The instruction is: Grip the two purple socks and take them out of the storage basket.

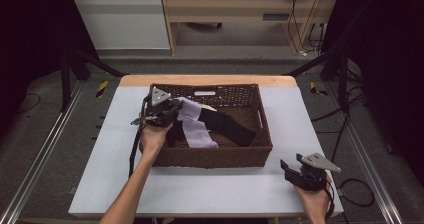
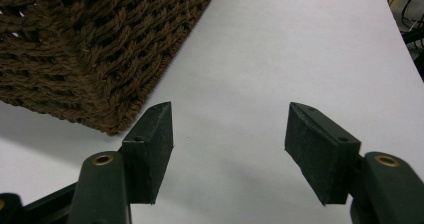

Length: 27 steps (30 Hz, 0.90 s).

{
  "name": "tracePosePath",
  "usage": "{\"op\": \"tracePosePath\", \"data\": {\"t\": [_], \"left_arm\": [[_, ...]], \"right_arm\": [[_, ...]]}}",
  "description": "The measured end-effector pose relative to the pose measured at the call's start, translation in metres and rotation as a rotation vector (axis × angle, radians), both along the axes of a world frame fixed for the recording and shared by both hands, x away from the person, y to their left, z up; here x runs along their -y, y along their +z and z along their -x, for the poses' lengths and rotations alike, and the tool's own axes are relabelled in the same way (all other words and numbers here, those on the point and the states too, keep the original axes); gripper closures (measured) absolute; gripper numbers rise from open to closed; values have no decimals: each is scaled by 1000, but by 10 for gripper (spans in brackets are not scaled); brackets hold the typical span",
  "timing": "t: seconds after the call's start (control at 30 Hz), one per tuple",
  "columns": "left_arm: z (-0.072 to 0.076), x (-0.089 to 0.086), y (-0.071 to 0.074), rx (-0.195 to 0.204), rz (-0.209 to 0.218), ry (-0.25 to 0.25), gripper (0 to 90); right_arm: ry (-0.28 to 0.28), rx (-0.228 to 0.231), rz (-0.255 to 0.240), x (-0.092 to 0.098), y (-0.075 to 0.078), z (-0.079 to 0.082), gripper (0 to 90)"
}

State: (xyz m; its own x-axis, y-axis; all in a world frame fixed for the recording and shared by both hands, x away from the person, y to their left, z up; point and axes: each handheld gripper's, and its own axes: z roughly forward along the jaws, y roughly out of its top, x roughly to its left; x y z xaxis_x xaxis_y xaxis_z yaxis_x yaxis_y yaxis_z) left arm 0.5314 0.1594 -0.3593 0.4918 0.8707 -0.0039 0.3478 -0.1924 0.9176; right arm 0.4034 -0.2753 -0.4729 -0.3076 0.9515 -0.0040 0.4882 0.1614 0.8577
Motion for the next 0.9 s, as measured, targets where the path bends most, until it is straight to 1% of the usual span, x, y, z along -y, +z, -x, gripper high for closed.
{"op": "tracePosePath", "data": {"t": [0.03,0.1,0.17,0.23,0.33,0.43,0.5,0.53,0.6,0.7,0.83,0.9], "left_arm": [[4,-1,5,17,18,-6,854],[9,-2,12,34,33,-16,854],[17,-5,21,58,55,-26,854],[24,-7,26,71,67,-36,854],[34,-9,31,71,91,-50,854],[47,-10,37,93,105,-71,854],[55,-11,41,107,124,-86,854],[59,-12,43,115,131,-92,854],[67,-14,47,128,136,-104,854],[81,-17,53,153,138,-125,854],[99,-22,58,167,148,-149,854],[107,-25,59,177,146,-160,854]], "right_arm": [[-1,0,-1,0,0,0,361],[-3,-4,-7,0,1,1,361],[-5,1,-2,0,0,0,362],[-4,-1,-2,0,0,0,361],[-4,-3,-2,0,0,0,361],[-6,-3,2,0,0,0,361],[-6,-6,-2,0,0,1,361],[-6,-1,3,0,0,1,362],[-9,-6,-4,0,0,2,361],[-9,-6,-2,1,0,1,361],[-9,-5,3,0,0,1,361],[-10,-6,0,0,0,2,361]]}}
